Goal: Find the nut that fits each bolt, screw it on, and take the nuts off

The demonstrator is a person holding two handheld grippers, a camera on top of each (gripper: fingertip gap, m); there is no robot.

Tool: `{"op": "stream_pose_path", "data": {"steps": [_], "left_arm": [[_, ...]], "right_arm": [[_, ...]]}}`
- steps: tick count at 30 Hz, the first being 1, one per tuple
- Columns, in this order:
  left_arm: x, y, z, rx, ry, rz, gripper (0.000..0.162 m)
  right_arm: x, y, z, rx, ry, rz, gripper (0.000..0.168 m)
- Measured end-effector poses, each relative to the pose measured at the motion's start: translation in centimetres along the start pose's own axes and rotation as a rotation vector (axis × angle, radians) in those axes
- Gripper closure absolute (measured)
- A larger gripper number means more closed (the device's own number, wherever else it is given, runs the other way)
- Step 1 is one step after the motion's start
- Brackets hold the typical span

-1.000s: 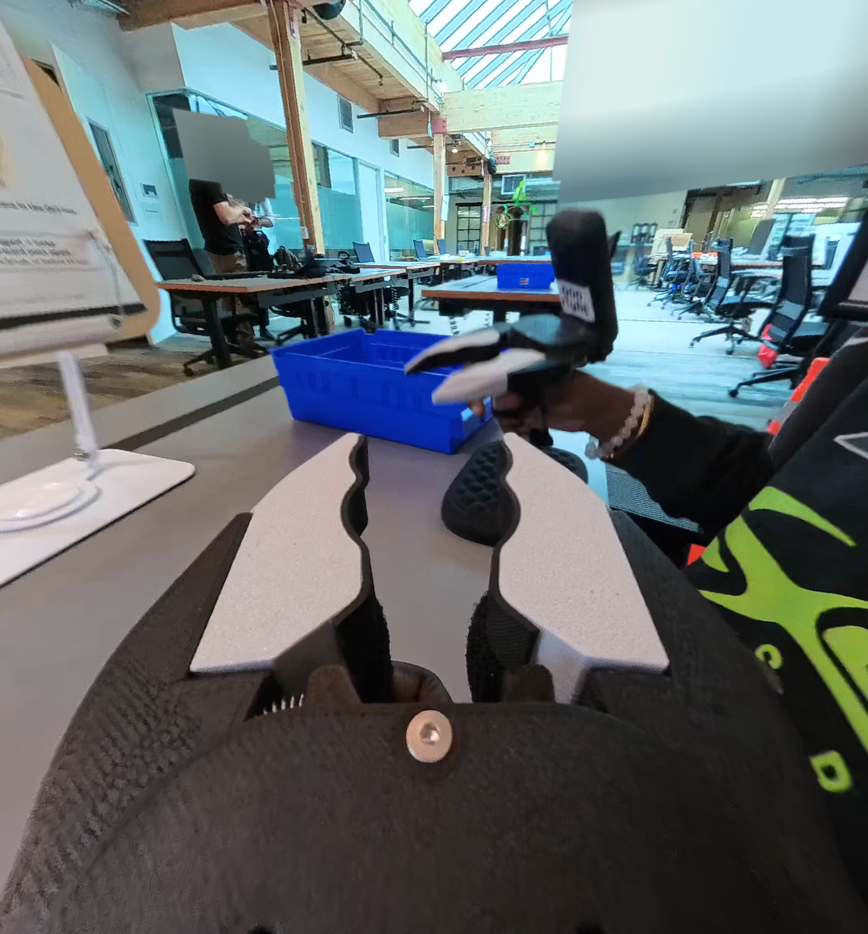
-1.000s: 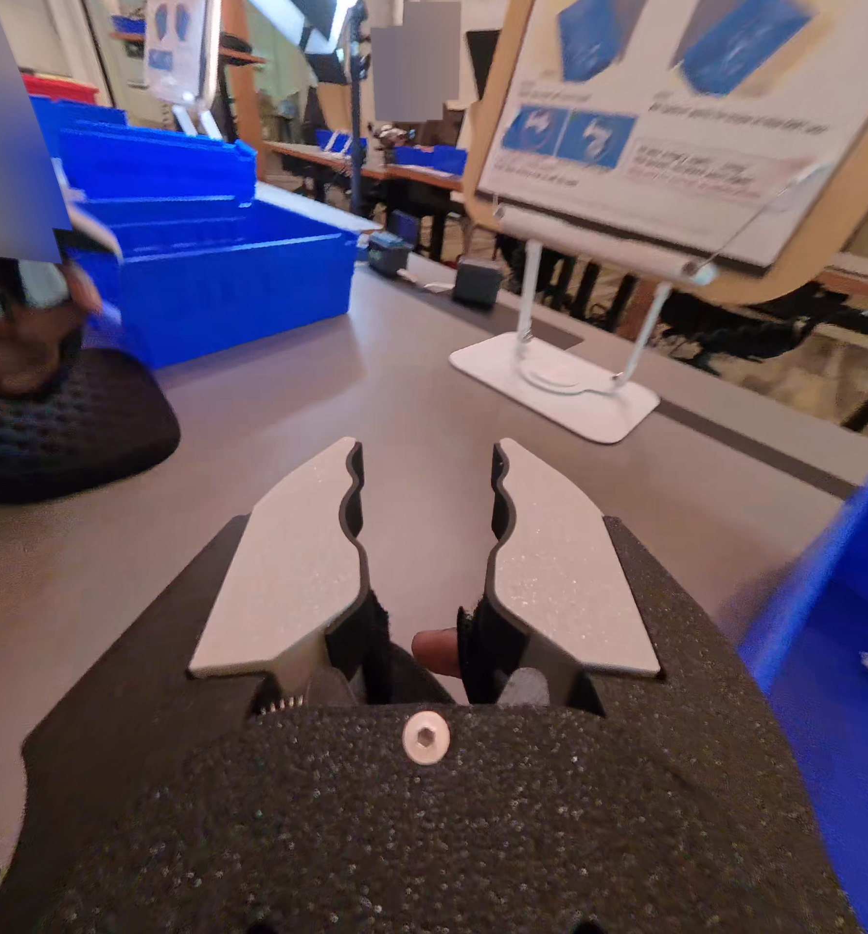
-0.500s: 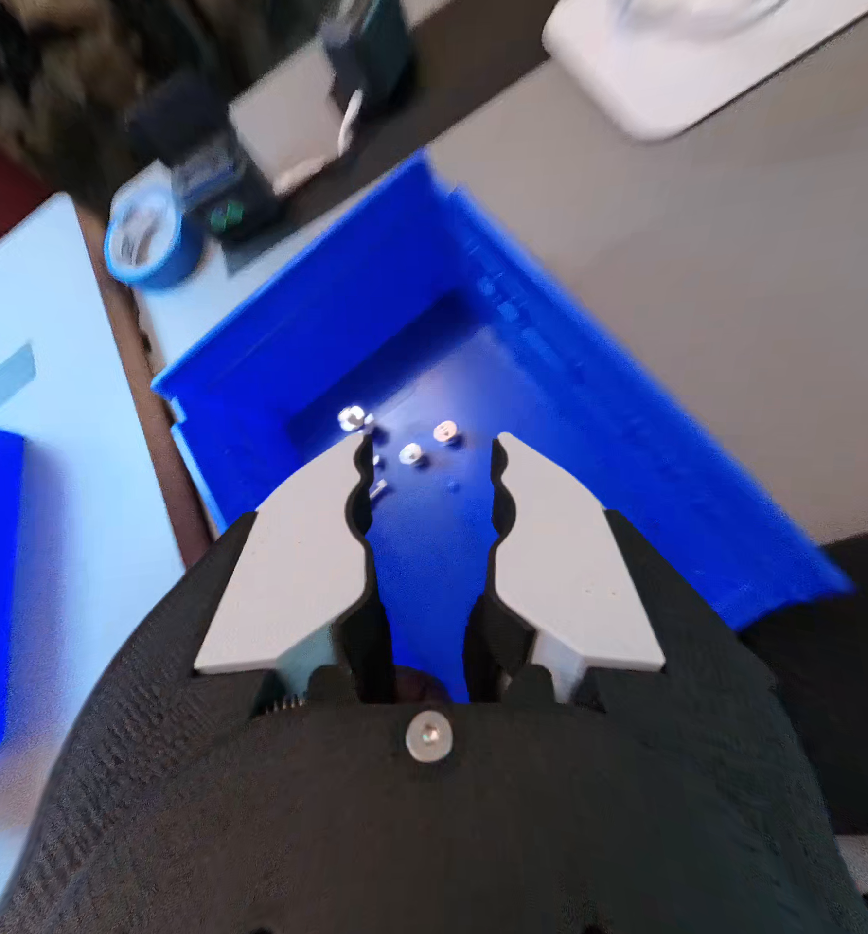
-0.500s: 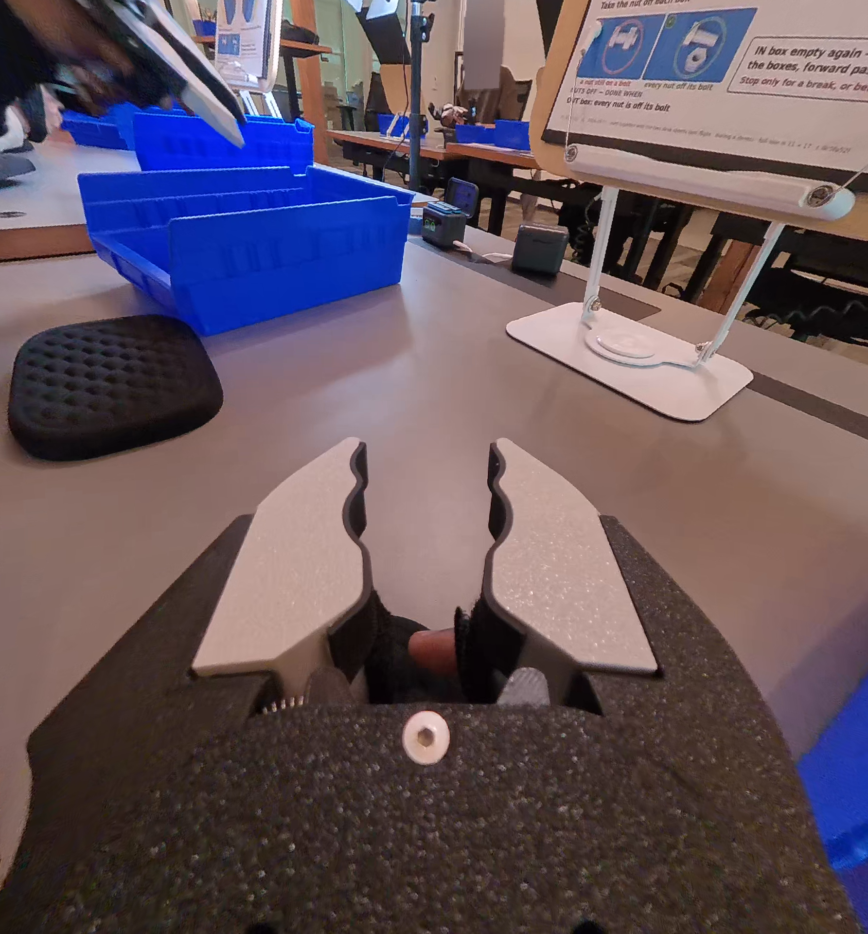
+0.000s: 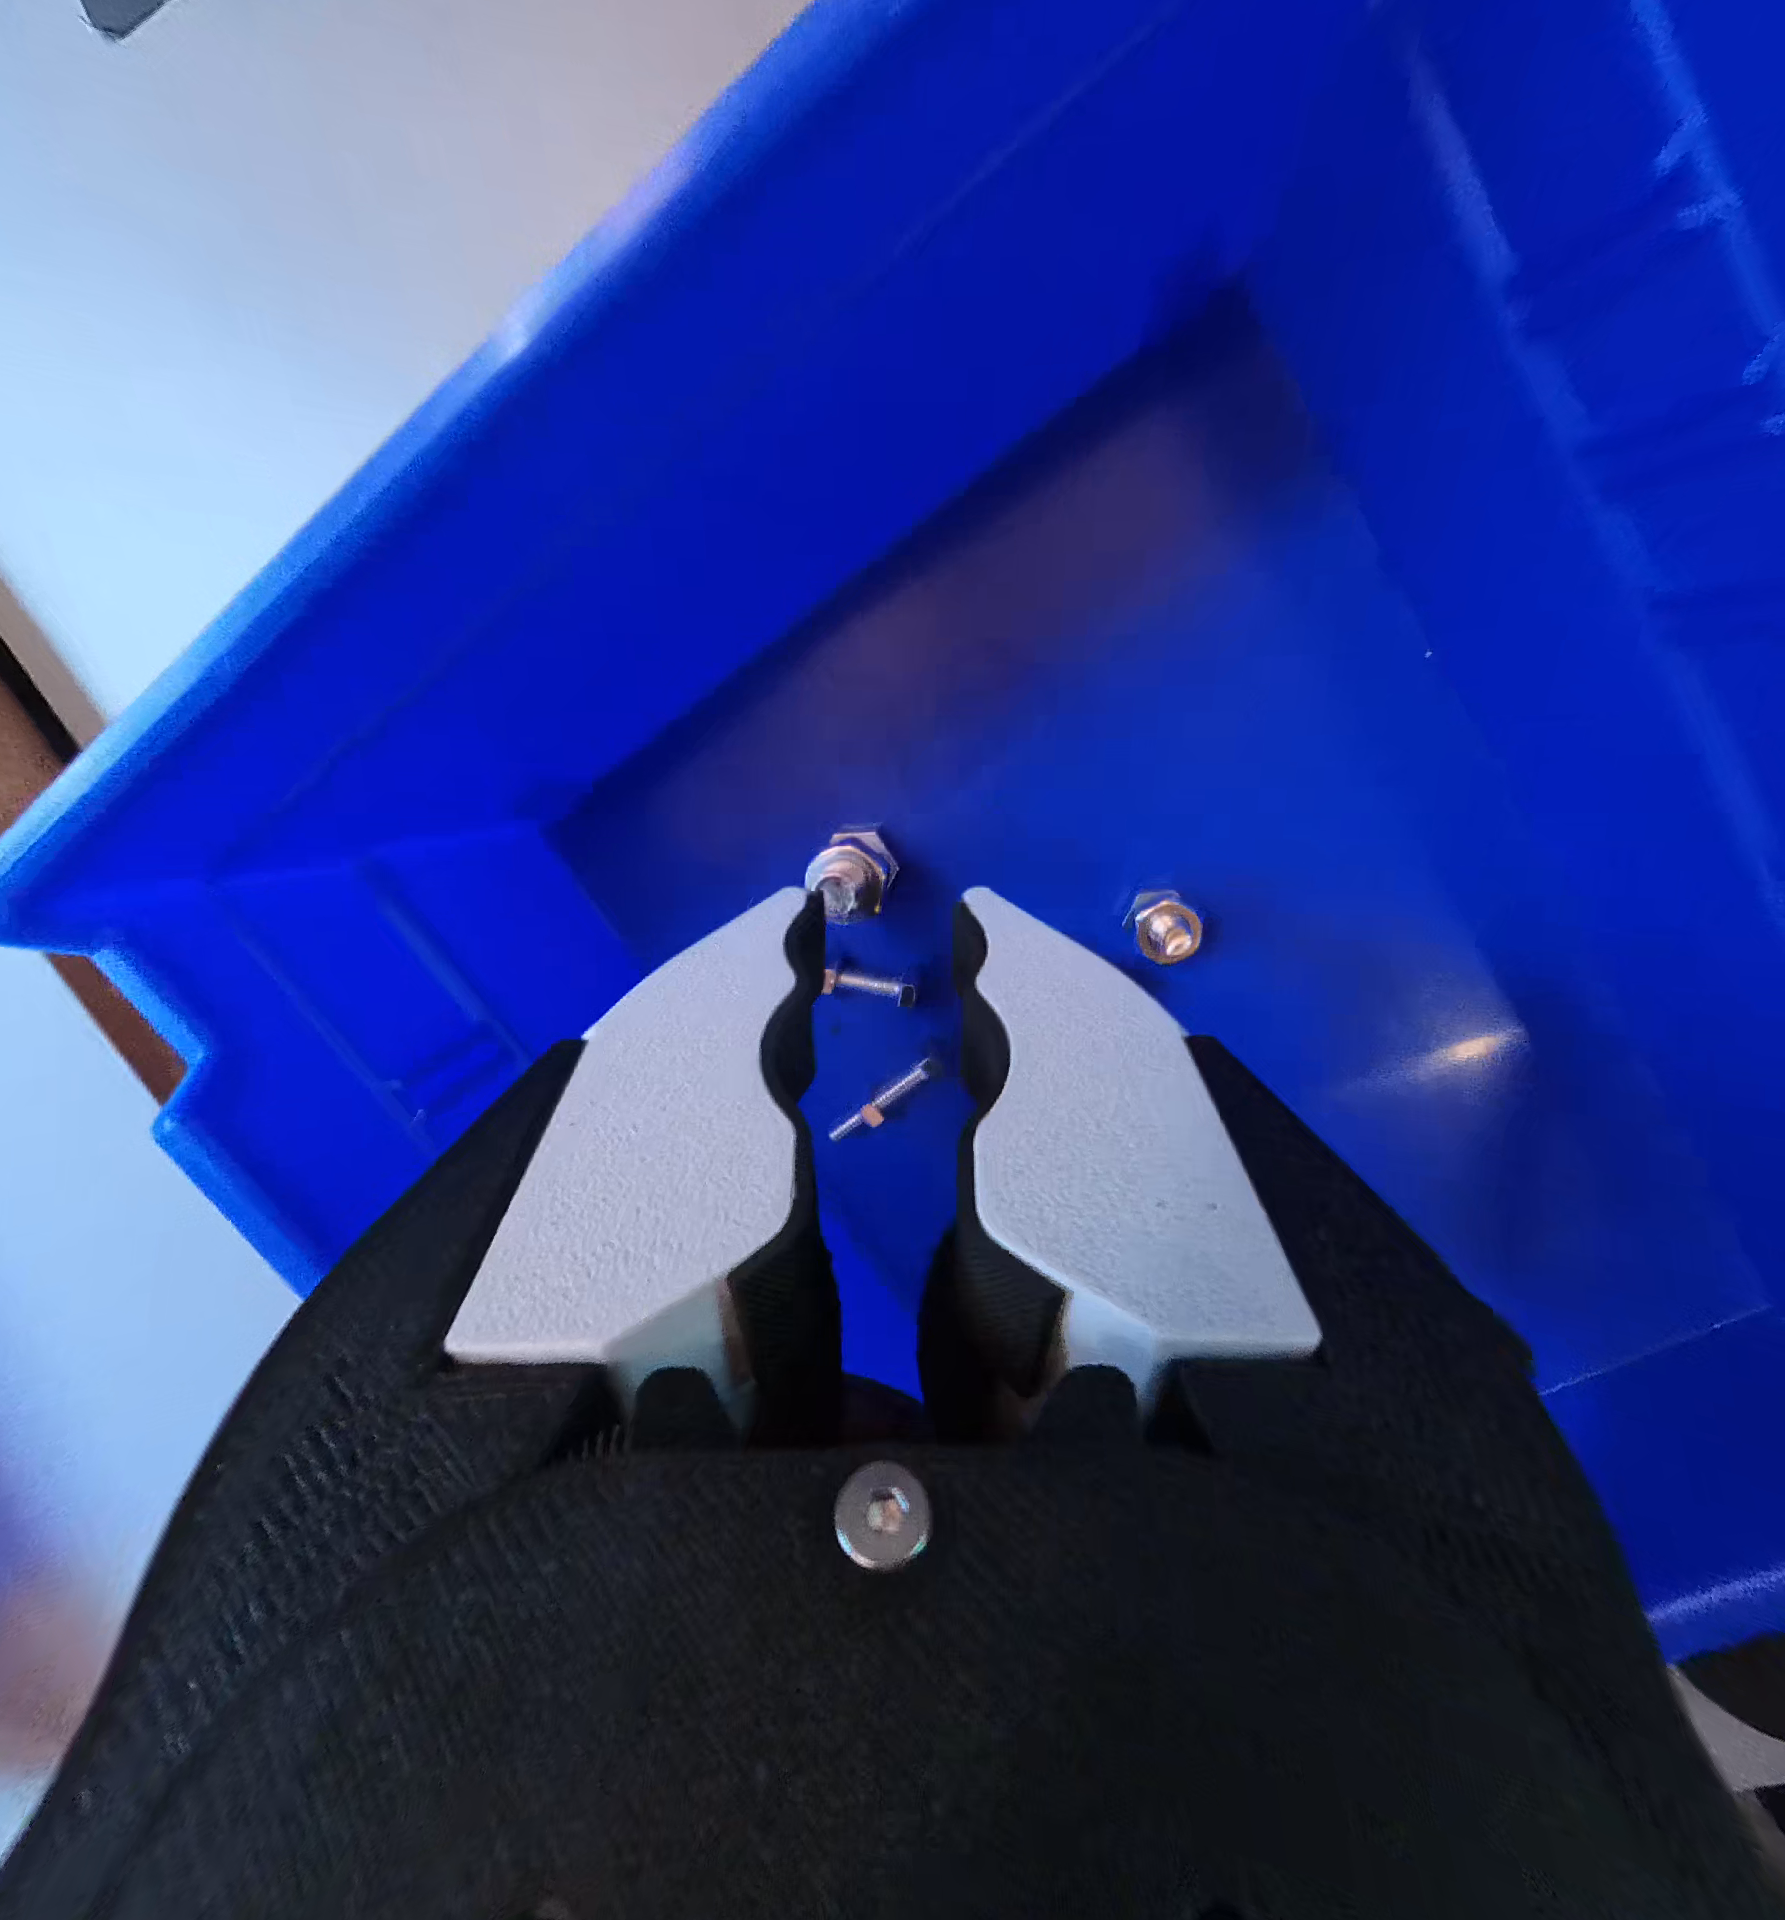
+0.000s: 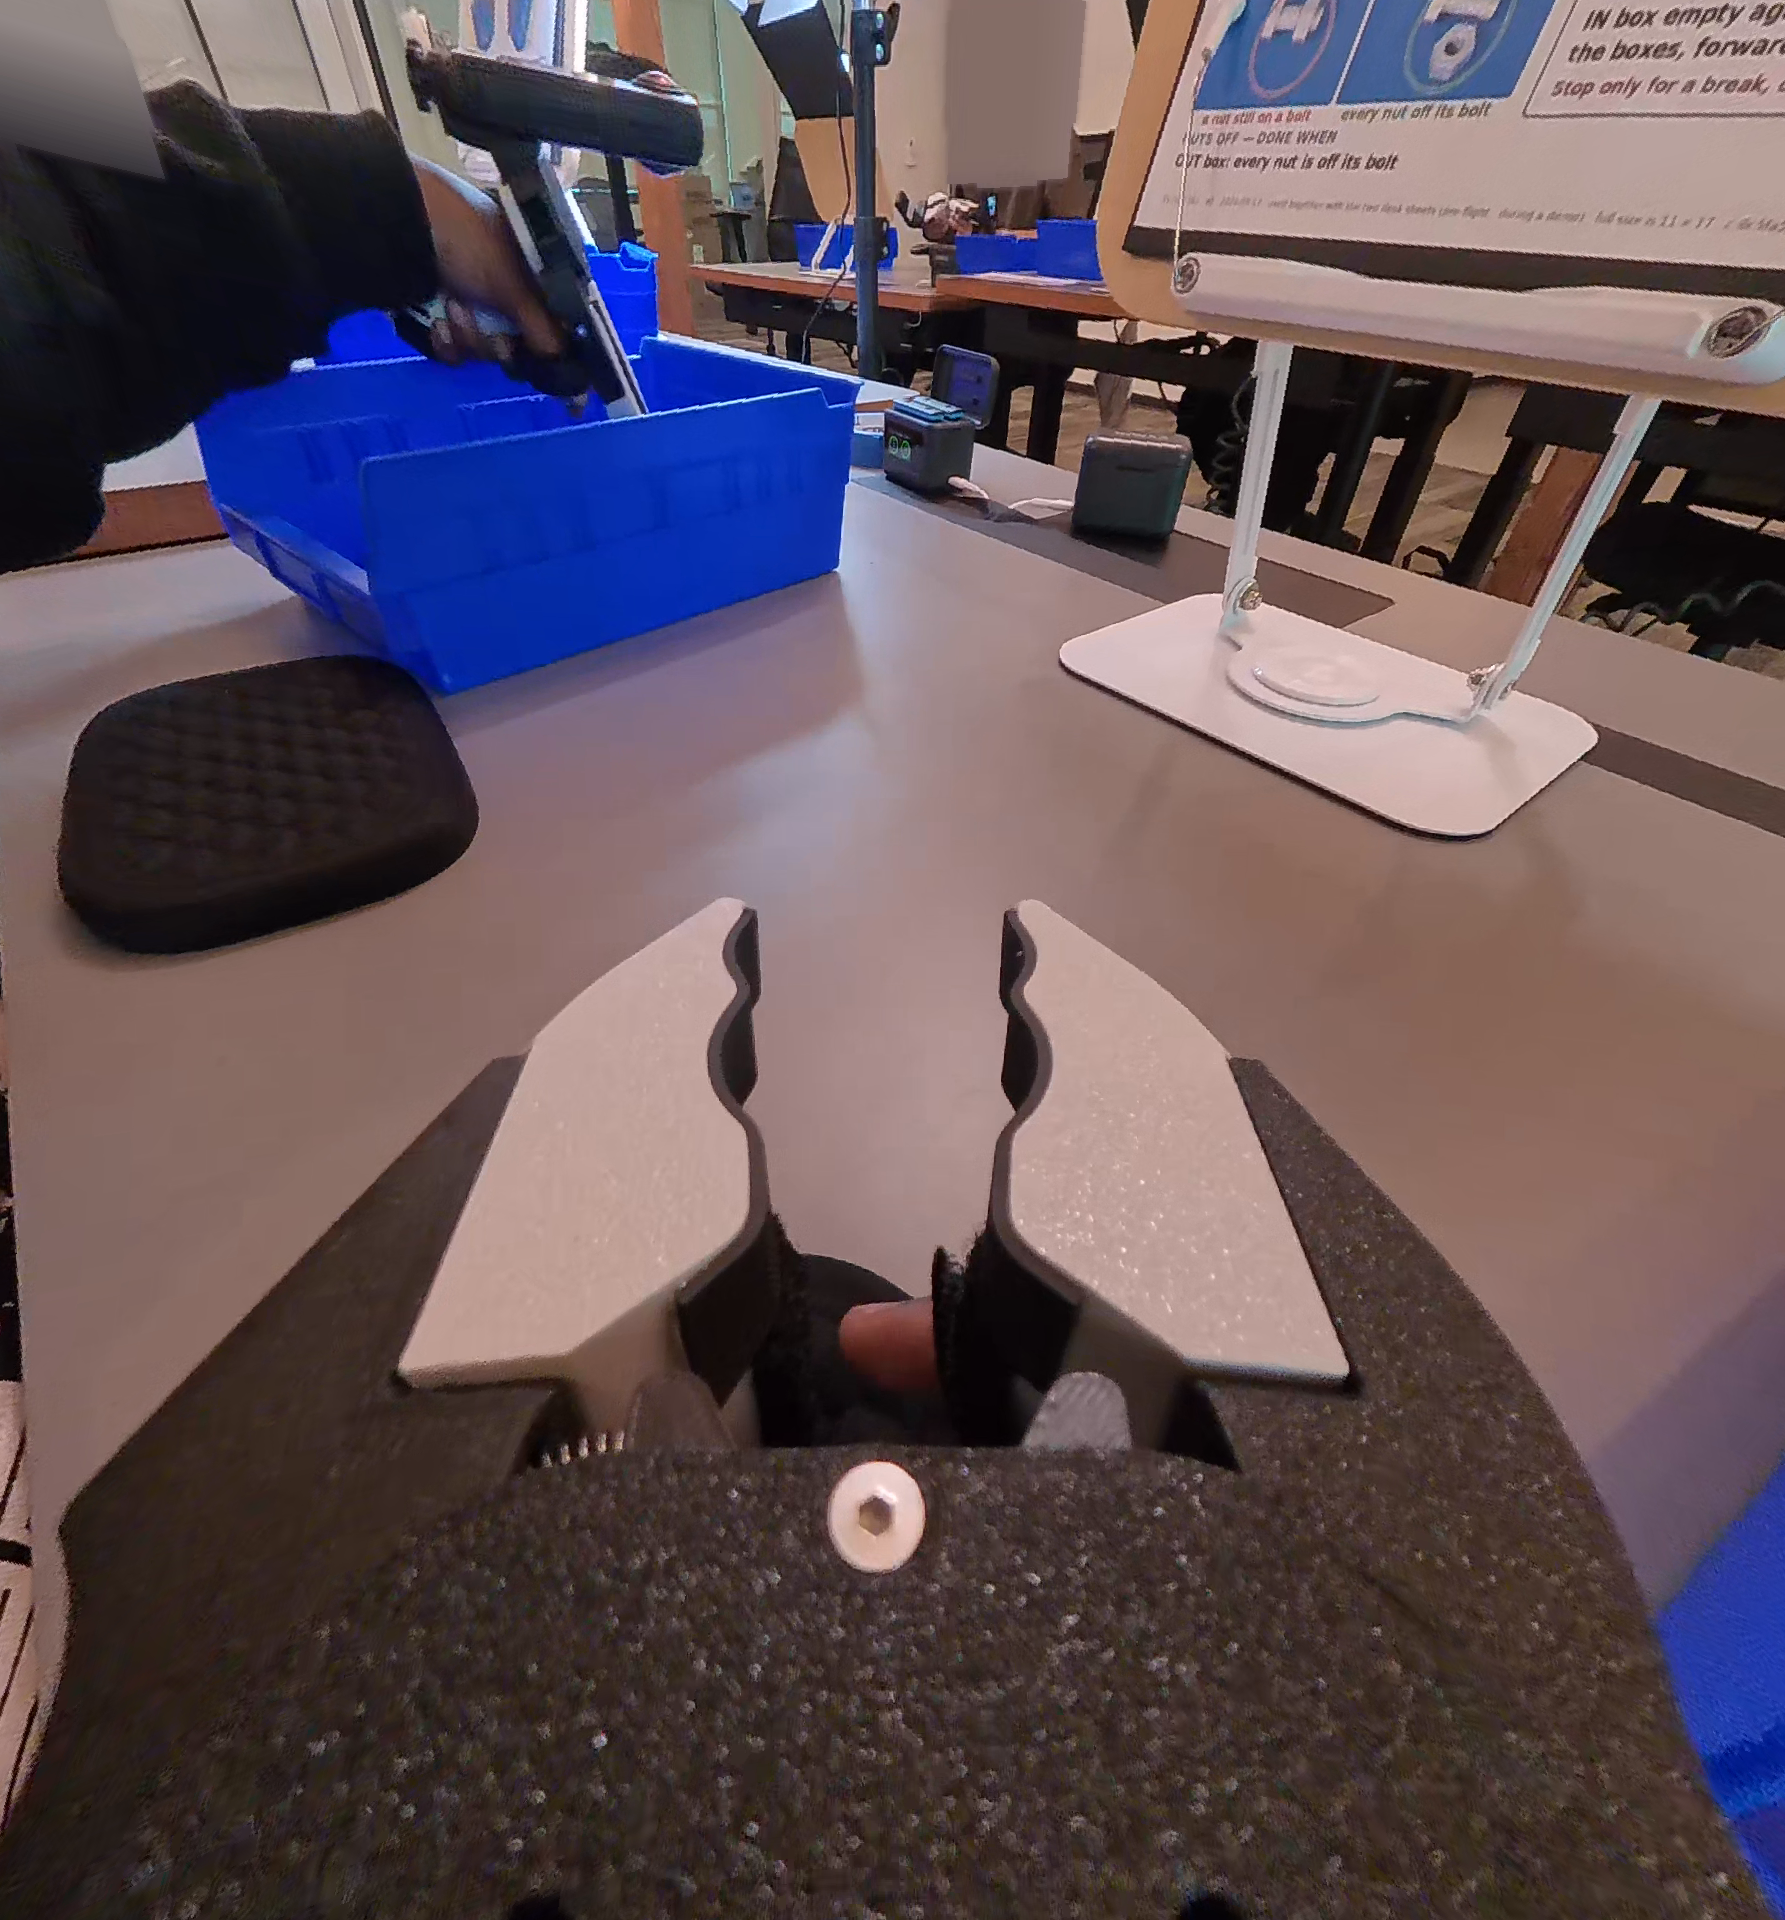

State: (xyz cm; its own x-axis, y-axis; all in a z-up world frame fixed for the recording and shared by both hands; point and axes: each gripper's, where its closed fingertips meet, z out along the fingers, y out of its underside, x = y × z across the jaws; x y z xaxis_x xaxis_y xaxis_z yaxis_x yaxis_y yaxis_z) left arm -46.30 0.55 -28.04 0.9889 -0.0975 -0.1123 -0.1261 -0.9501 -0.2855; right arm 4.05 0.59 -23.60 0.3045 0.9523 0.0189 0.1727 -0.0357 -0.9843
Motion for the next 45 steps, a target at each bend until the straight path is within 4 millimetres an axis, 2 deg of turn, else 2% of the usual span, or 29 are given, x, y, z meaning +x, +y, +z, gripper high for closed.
{"op": "stream_pose_path", "data": {"steps": [13,18,23,27,29,32,34,36,38,41,45], "left_arm": [[-0.6,0.6,1.4,-0.053,0.000,0.006,0.144],[-0.5,0.5,1.4,-0.029,0.007,0.011,0.151],[0.0,0.1,-0.4,0.002,0.004,0.046,0.152],[2.0,-0.9,-4.1,0.076,-0.010,0.124,0.152],[4.0,-1.5,-6.5,0.129,-0.017,0.192,0.152],[8.4,-2.6,-10.4,0.224,0.002,0.319,0.152],[12.3,-3.1,-12.6,0.291,0.035,0.419,0.152],[17.2,-3.1,-13.9,0.339,0.103,0.532,0.152],[22.1,-2.5,-14.1,0.353,0.164,0.657,0.152],[28.7,-1.3,-13.1,0.346,0.239,0.824,0.152],[35.2,0.5,-10.2,0.273,0.291,0.990,0.152]], "right_arm": [[0.0,0.2,0.1,-0.013,-0.005,0.002,0.123],[0.0,0.4,0.2,-0.028,-0.011,0.005,0.123],[-0.1,0.6,0.3,-0.039,-0.014,0.006,0.123],[-0.1,0.7,0.4,-0.046,-0.018,0.008,0.123],[-0.1,0.7,0.4,-0.049,-0.018,0.007,0.123],[-0.1,0.8,0.5,-0.057,-0.019,0.003,0.124],[-0.2,0.9,0.6,-0.063,-0.020,-0.002,0.124],[-0.3,1.0,0.6,-0.068,-0.021,-0.007,0.124],[-0.3,1.0,0.6,-0.069,-0.023,-0.012,0.124],[-0.4,0.9,0.6,-0.064,-0.024,-0.019,0.124],[-0.5,0.9,0.6,-0.064,-0.027,-0.022,0.124]]}}
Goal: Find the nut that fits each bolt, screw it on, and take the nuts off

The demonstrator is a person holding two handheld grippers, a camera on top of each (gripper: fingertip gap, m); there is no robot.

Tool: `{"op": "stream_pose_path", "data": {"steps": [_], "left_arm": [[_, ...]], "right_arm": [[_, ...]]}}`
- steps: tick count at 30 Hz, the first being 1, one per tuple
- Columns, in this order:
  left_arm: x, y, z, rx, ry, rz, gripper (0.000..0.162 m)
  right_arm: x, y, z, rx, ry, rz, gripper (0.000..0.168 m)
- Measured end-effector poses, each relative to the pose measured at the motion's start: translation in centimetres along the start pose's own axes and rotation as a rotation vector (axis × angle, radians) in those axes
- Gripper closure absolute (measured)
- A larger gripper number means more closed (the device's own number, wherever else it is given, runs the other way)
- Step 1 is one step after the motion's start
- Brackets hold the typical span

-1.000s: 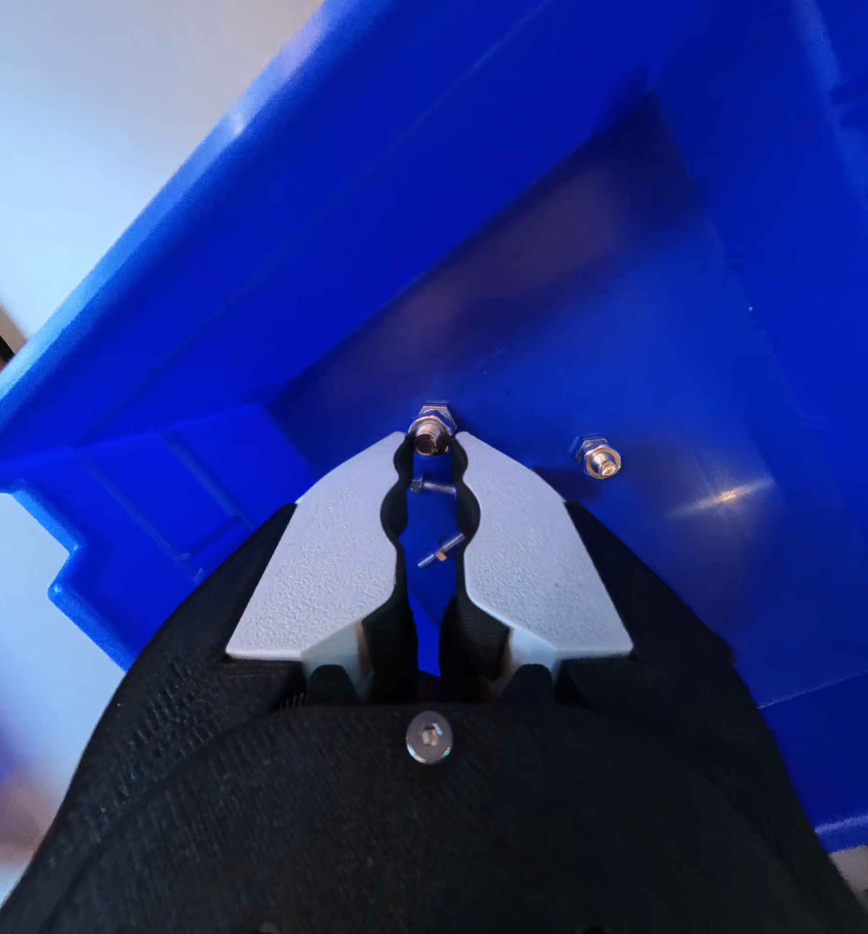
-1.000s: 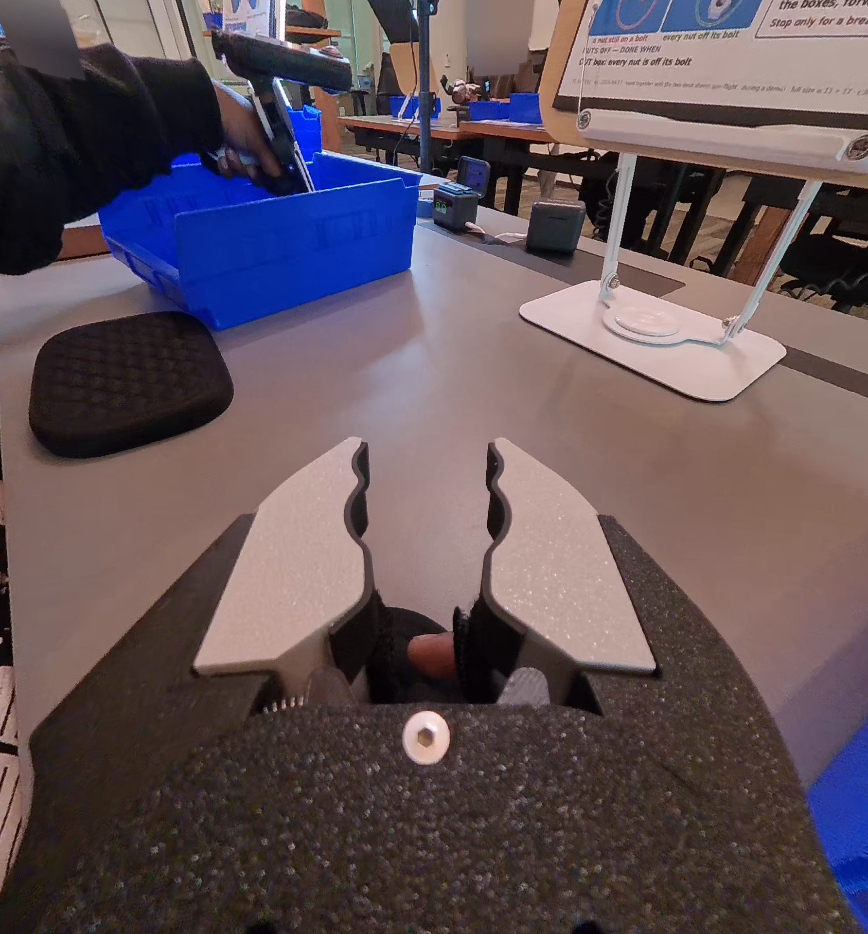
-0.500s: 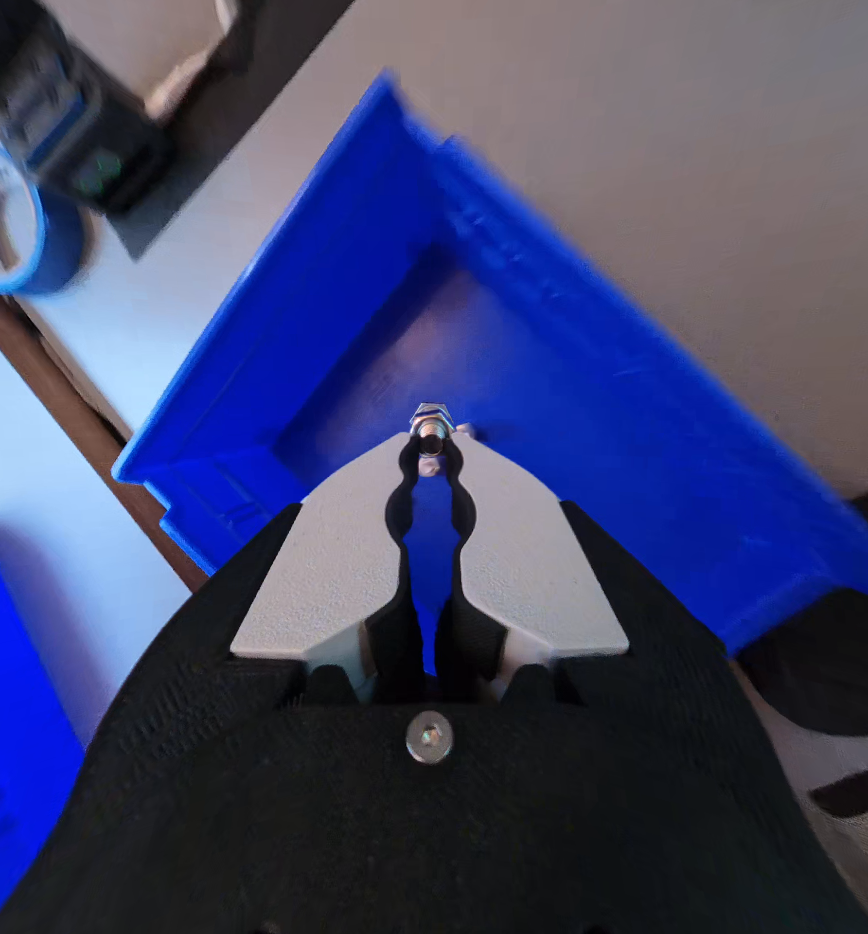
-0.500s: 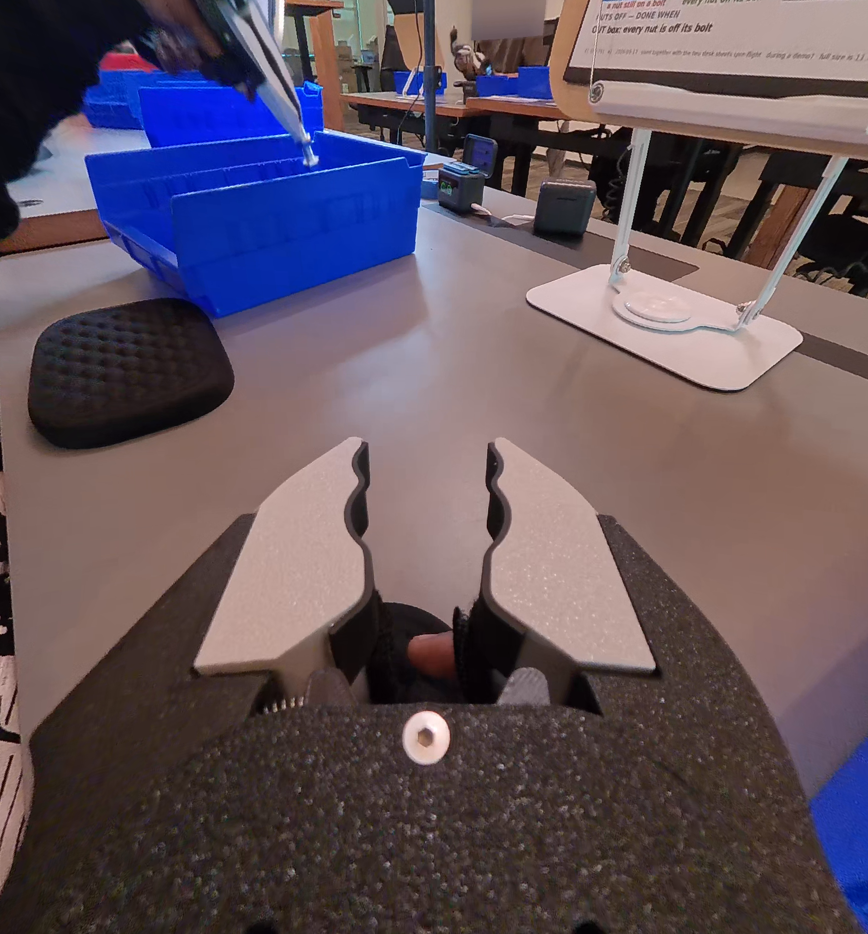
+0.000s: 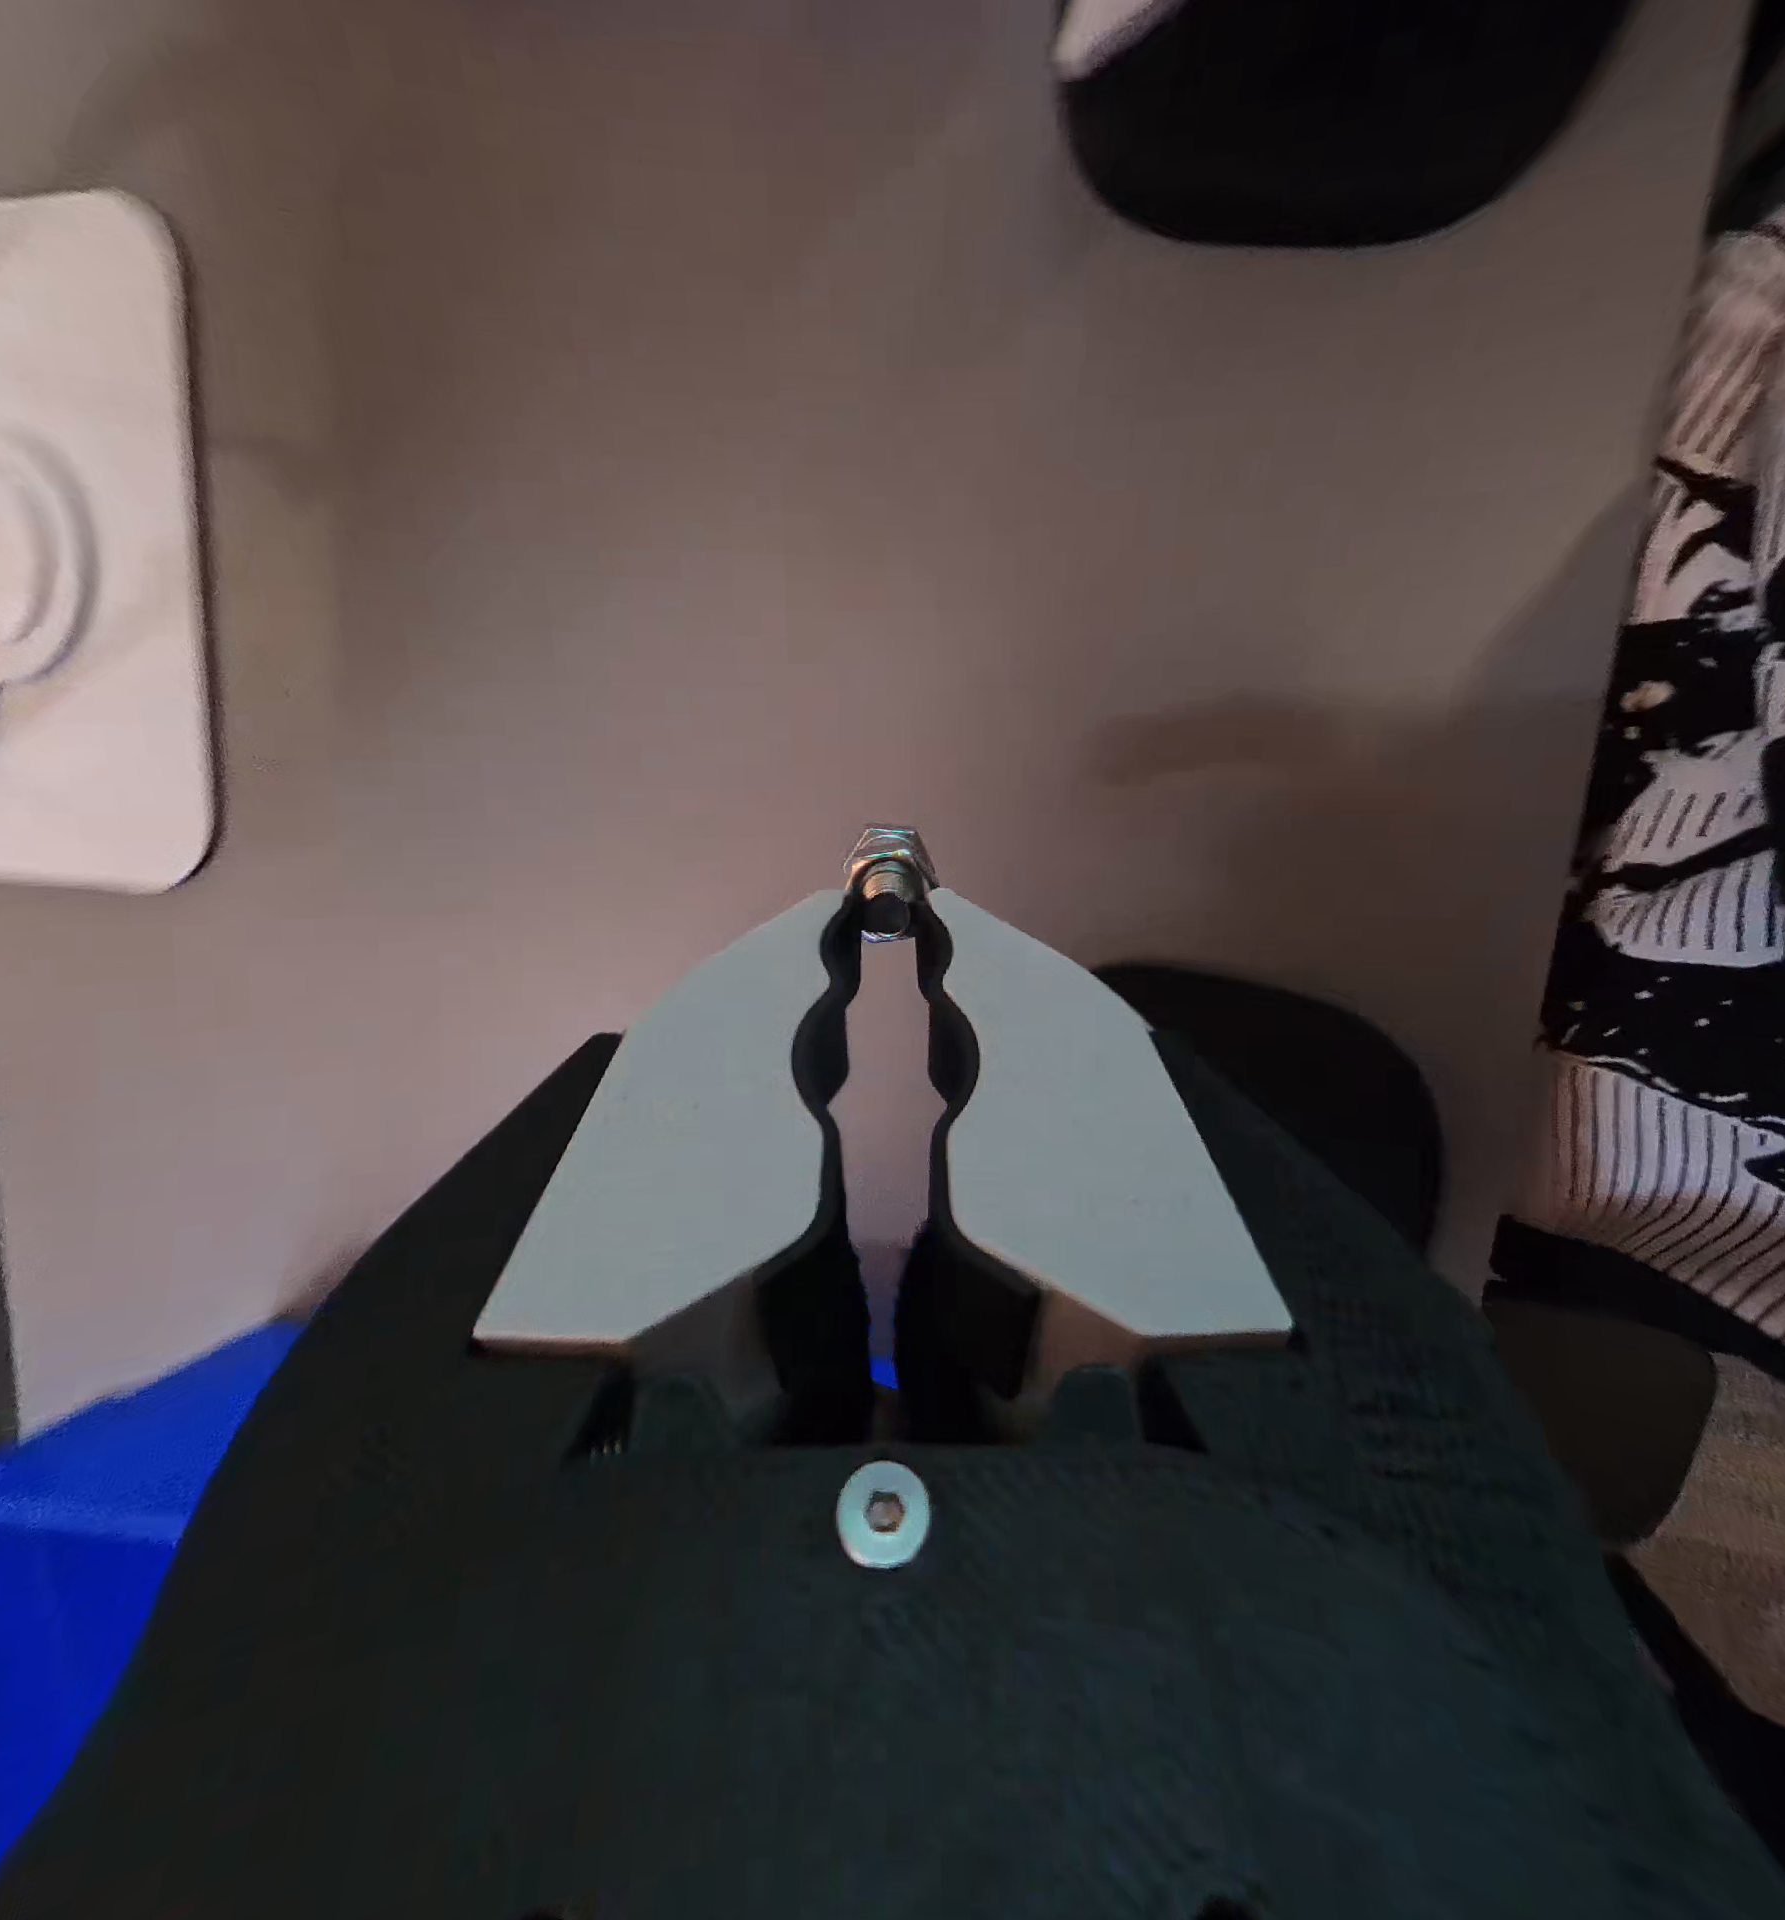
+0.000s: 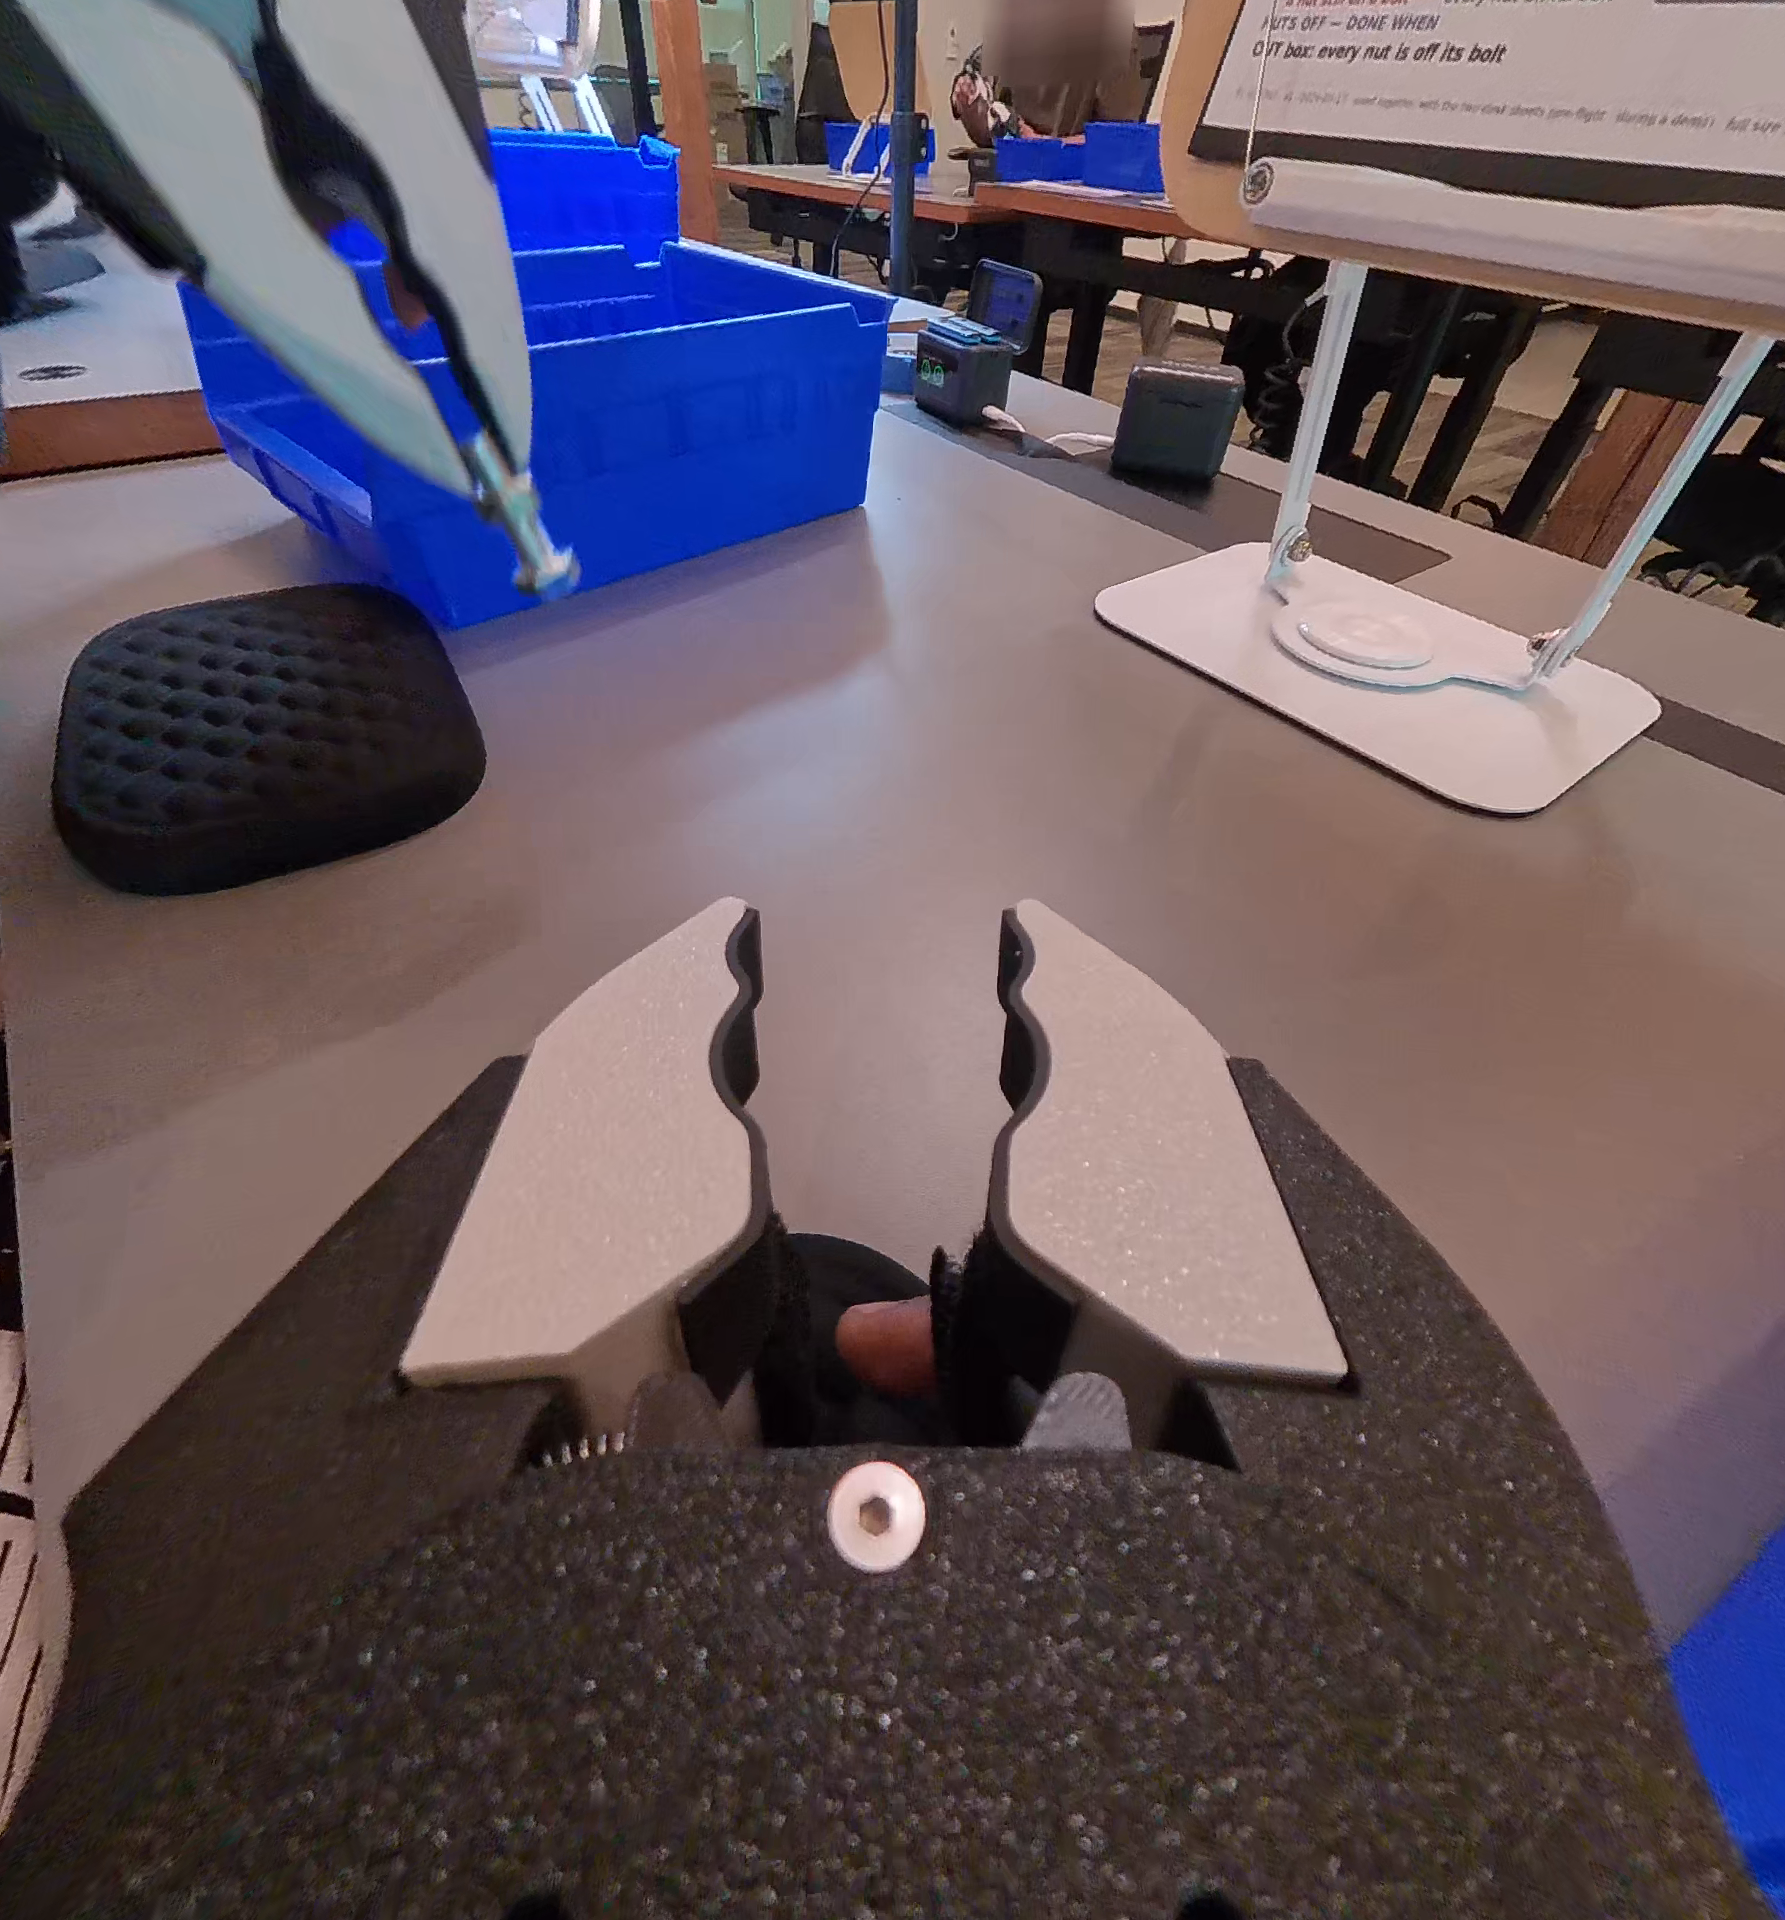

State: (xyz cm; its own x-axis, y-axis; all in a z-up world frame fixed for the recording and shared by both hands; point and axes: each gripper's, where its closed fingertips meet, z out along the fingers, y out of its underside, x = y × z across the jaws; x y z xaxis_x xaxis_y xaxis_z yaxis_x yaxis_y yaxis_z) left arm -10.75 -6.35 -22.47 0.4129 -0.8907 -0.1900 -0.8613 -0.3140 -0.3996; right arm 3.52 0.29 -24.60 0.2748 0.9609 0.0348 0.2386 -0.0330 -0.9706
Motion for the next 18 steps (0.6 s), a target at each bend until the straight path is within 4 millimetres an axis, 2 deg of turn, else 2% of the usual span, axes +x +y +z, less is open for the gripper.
{"op": "stream_pose_path", "data": {"steps": [3,8,11,18], "left_arm": [[2.2,-1.3,2.8,-0.023,0.081,0.057,0.152],[2.9,-1.6,6.0,-0.080,0.123,0.078,0.152],[3.4,-1.5,7.0,-0.113,0.143,0.100,0.152],[3.7,-1.0,7.8,-0.144,0.176,0.109,0.152]], "right_arm": [[-0.1,0.0,0.0,-0.002,-0.002,-0.003,0.124],[-0.2,0.1,0.1,-0.005,-0.004,-0.011,0.124],[-0.1,0.0,0.1,-0.004,-0.005,-0.008,0.124],[-0.1,0.0,0.1,-0.003,-0.007,-0.006,0.124]]}}
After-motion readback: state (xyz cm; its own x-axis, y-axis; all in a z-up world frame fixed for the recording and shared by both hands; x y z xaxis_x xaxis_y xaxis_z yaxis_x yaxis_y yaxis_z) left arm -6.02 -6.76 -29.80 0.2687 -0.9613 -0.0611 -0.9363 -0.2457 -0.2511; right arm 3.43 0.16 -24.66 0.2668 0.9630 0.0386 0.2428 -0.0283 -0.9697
